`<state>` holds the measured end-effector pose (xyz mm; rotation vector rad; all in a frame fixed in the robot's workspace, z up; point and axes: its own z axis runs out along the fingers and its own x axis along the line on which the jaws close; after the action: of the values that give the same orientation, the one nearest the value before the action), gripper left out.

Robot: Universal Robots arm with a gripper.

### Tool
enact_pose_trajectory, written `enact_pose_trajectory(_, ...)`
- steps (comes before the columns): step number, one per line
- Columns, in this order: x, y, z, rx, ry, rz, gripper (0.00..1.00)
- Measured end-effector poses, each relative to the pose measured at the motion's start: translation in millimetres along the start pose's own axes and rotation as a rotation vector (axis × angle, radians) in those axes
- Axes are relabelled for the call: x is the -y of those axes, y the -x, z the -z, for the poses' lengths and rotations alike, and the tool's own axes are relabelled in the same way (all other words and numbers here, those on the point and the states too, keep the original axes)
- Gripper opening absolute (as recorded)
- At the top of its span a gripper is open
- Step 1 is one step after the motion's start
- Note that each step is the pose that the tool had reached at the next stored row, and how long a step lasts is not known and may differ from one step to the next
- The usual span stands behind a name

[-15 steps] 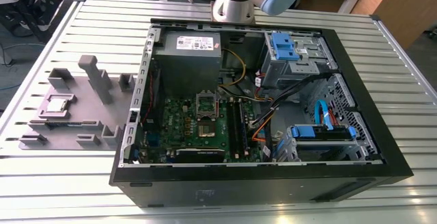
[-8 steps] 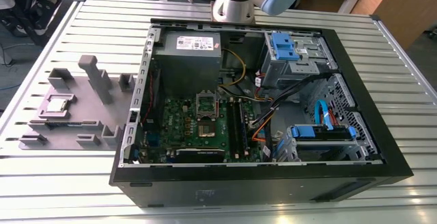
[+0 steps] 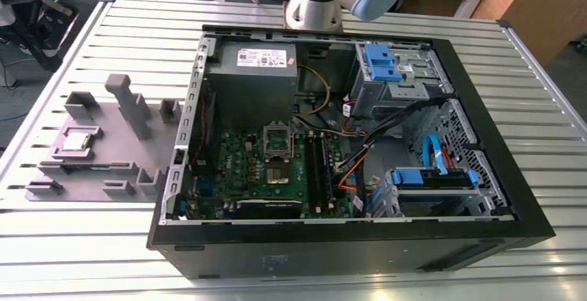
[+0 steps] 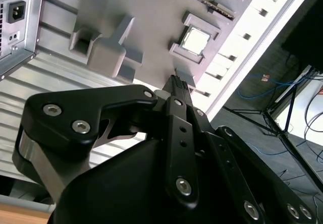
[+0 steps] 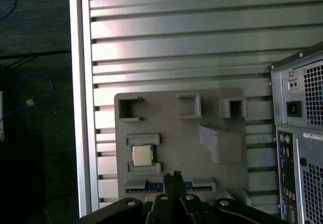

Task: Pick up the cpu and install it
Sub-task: 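Reach for the cpu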

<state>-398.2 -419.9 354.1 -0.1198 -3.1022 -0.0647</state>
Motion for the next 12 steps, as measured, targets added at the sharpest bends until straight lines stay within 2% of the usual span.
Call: enact_pose_trajectory(12,1.4,-2.7,-2.9,-0.0001,0.0012,0.0,0.11)
